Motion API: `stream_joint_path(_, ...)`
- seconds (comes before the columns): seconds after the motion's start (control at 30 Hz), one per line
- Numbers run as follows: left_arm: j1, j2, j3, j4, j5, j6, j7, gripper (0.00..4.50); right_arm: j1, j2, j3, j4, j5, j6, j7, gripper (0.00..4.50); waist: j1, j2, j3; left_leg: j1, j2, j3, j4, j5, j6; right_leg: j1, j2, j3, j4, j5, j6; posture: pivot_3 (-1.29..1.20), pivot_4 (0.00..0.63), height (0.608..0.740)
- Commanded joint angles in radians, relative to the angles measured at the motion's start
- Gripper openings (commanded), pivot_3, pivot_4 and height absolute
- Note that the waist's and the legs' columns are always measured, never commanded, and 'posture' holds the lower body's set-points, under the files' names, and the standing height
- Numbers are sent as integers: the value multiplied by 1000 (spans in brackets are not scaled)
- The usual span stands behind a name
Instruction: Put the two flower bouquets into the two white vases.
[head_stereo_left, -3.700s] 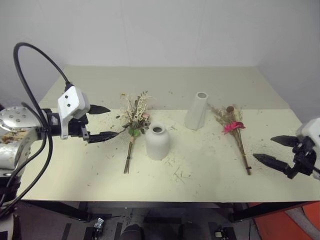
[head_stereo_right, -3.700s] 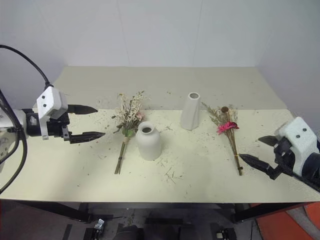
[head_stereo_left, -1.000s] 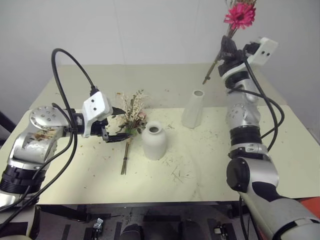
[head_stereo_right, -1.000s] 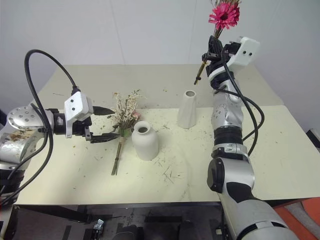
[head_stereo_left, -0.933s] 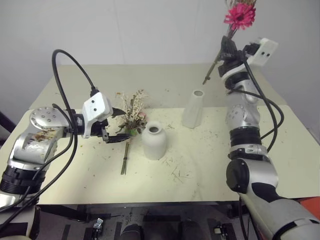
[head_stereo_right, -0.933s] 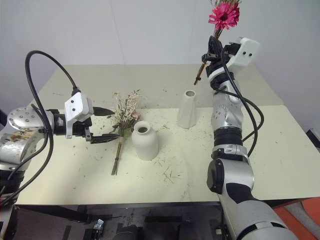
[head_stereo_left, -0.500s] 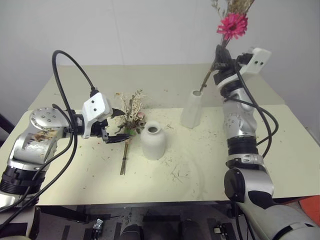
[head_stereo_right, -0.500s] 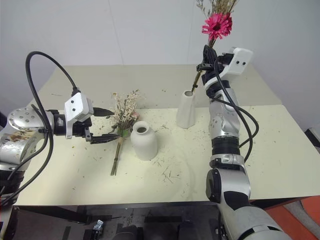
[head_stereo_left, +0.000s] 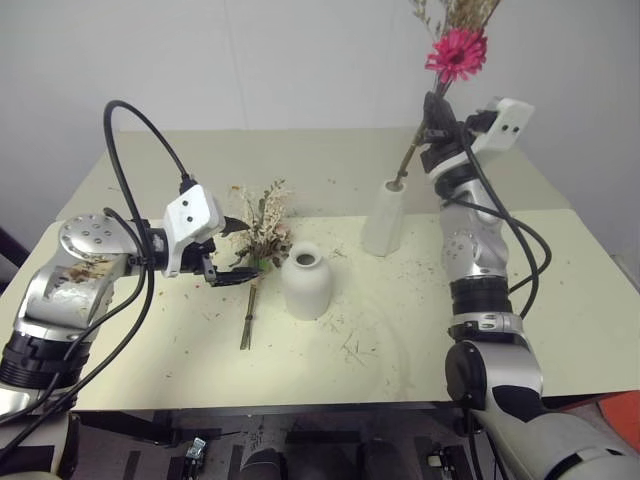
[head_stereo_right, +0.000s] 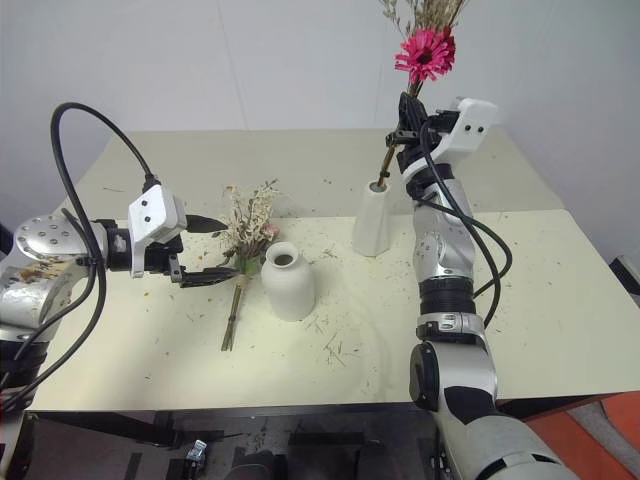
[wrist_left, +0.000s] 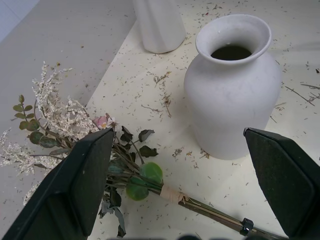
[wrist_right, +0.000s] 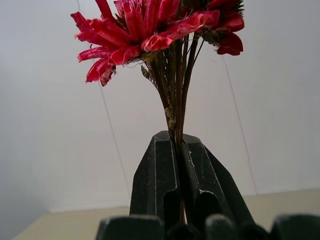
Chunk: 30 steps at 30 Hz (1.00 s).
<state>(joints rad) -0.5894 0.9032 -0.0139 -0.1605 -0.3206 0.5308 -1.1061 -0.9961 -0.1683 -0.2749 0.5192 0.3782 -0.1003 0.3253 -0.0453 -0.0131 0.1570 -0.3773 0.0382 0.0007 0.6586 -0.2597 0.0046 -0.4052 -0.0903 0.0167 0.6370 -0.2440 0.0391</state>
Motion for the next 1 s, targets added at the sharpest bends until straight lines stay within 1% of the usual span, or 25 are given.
stream_joint_path(0.03,-13,9,33,-27,-14,-2,10,4500,4,4,21,-71,-7,-13,6,47,0,0,0,0,0,0,0,0,0,0,0,0,0,0,0,0,150,740)
stream_joint_path(0.23,-9,6,32,-23,-14,-10,12,4500,-6,-9,34,-91,-10,-8,0,47,1,0,0,0,0,0,0,0,0,0,0,0,0,0,0,0,150,740)
stream_joint_path(0.37,-4,1,31,-25,-14,-11,15,4500,18,-4,44,-87,-17,-12,4,47,0,0,0,0,0,0,0,0,0,0,0,0,0,0,0,0,150,740)
stream_joint_path(0.53,2,-1,35,-25,-15,-12,18,4500,36,4,50,-29,-30,-51,20,47,0,0,0,0,0,0,0,0,0,0,0,0,0,0,0,0,150,740)
stream_joint_path(0.77,13,5,46,-38,-21,-8,23,4500,23,6,52,80,-57,-127,45,47,0,0,0,0,0,0,0,0,0,0,0,0,0,0,0,0,150,740)
stream_joint_path(1.0,32,9,60,-52,-22,-1,28,4500,51,20,68,100,-83,-161,50,47,0,0,0,0,0,0,0,0,0,0,0,0,0,0,0,0,150,740)
